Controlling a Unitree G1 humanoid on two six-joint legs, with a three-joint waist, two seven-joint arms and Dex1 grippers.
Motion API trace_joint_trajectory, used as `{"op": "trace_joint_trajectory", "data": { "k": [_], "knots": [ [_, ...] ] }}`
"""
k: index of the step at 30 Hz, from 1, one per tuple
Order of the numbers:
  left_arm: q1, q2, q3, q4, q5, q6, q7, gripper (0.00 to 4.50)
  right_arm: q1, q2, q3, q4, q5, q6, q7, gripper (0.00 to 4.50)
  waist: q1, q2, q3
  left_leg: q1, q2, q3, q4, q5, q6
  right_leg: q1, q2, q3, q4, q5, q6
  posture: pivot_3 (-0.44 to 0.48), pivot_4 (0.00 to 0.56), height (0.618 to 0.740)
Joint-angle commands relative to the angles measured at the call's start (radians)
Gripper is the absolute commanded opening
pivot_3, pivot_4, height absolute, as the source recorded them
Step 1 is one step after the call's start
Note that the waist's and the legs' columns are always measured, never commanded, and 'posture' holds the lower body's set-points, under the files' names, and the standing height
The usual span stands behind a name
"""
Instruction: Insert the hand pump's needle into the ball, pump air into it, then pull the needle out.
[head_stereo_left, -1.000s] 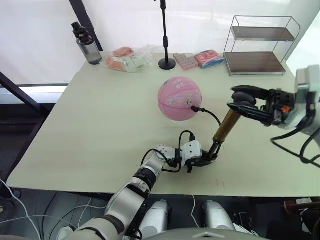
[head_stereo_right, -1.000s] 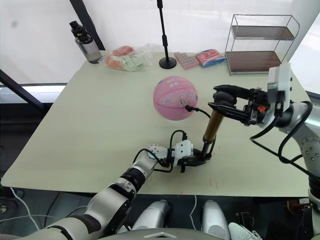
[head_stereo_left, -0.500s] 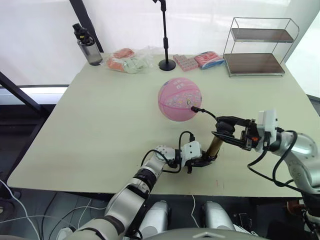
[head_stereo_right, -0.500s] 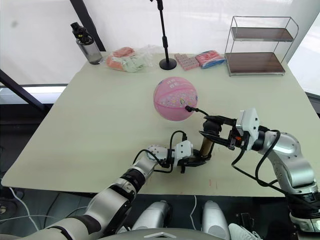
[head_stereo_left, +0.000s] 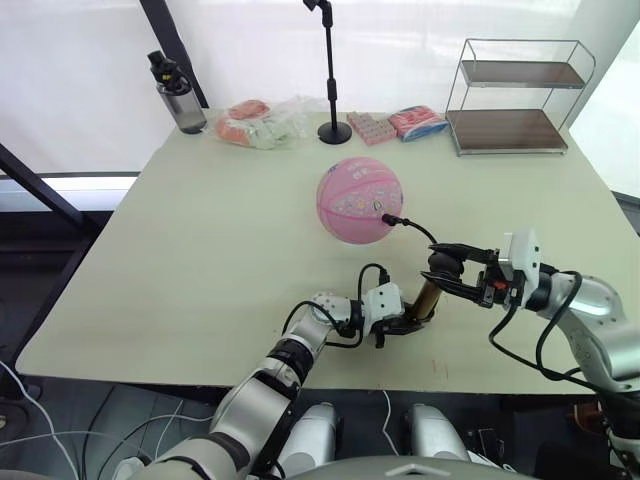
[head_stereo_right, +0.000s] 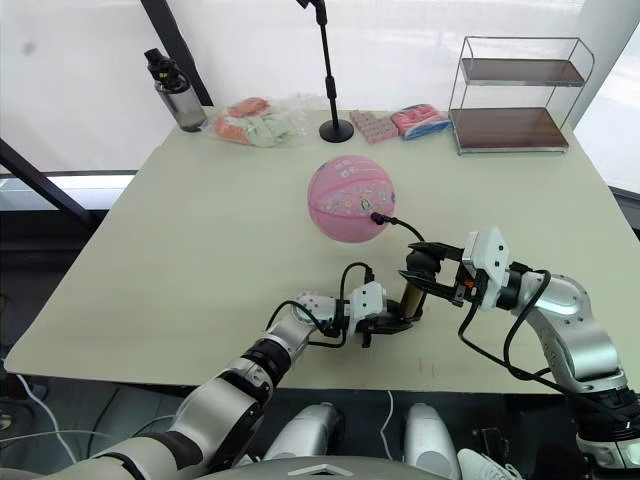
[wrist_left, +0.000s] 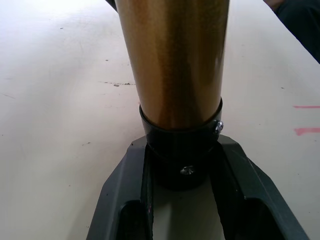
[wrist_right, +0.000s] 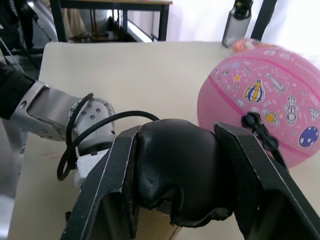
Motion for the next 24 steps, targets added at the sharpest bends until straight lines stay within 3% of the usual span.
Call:
{"op": "trace_joint_trajectory", "data": {
  "k": [1,18,24],
  "knots": [
    [0.043,0.014,-0.055,0.059,0.059,0.028,-0.031,1.07,-0.068,-0.029,-0.089,-0.059,0.103,0.084,-0.017,1.82,0.000,0.001,0.001,-0.001,0.000,0.000,0.000,0.000,0.000,0.000,0.000,0.000,0.000,0.000,0.000,0.000,0.150,0.740],
    [0.046,0.013,-0.056,0.058,0.055,0.029,-0.035,1.07,-0.387,-0.211,-0.284,-0.078,0.343,0.329,-0.026,1.82,0.001,0.003,0.009,-0.007,0.000,0.001,0.001,0.000,0.000,-0.006,-0.003,0.000,0.000,0.000,0.000,0.000,0.150,0.740],
    [0.046,0.012,-0.057,0.057,0.056,0.029,-0.035,1.07,-0.323,-0.202,-0.247,-0.110,0.315,0.324,-0.017,1.82,0.007,0.004,0.008,-0.014,0.000,0.000,0.002,0.000,0.000,-0.012,-0.003,-0.001,0.001,0.001,0.000,0.000,0.150,0.740]
  ]
}}
